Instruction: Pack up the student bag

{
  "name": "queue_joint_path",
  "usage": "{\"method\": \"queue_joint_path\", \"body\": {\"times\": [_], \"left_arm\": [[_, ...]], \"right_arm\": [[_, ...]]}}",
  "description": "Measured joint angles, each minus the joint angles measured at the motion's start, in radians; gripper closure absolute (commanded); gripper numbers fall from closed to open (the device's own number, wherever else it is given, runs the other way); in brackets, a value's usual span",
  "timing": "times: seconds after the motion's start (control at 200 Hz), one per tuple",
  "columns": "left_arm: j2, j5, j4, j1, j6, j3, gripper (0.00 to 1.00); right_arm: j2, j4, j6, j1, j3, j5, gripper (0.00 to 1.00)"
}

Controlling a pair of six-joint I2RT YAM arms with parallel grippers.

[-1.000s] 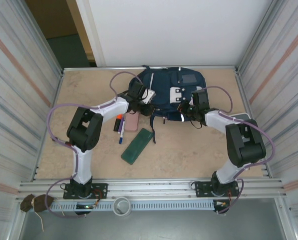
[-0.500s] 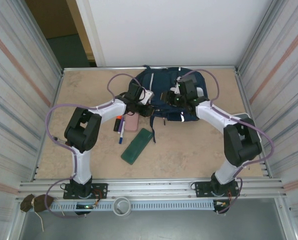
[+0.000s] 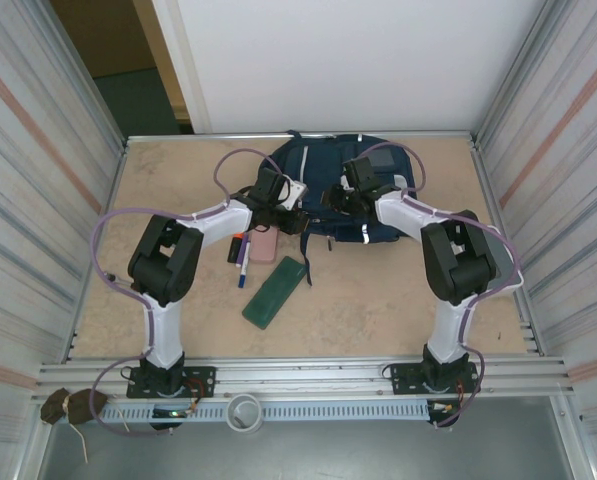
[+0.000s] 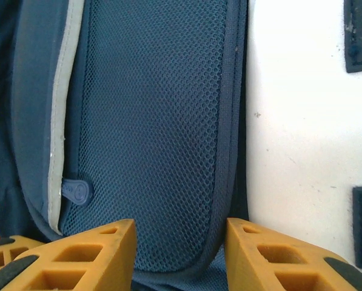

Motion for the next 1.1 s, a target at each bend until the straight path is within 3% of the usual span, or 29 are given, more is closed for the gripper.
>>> {"method": "queue_joint_path", "body": {"times": [0.12,0.215,0.301,0.666,1.102], "left_arm": [[0.0,0.003,0.004,0.0,0.0,-0.003,0.62],[-0.001,0.004,0.01,0.0,0.0,-0.006,0.62],[-0.009,0.007,0.011,0.0,0.0,-0.01,0.61],[-0.07,0.063,0.015,0.006,-0.016,-0.033,0.55],[-0.069,0.072,-0.02,-0.017,-0.013,0.033,0.42]], "right_arm": [[0.017,0.01,0.029,-0.006,0.007,-0.003,0.7],[0.021,0.014,0.058,-0.015,0.008,-0.003,0.9],[0.021,0.03,0.079,-0.027,0.007,-0.029,1.0],[-0.045,0.17,0.247,-0.089,-0.051,-0.212,1.0],[-0.063,0.208,0.401,-0.106,-0.051,-0.286,1.0]]}}
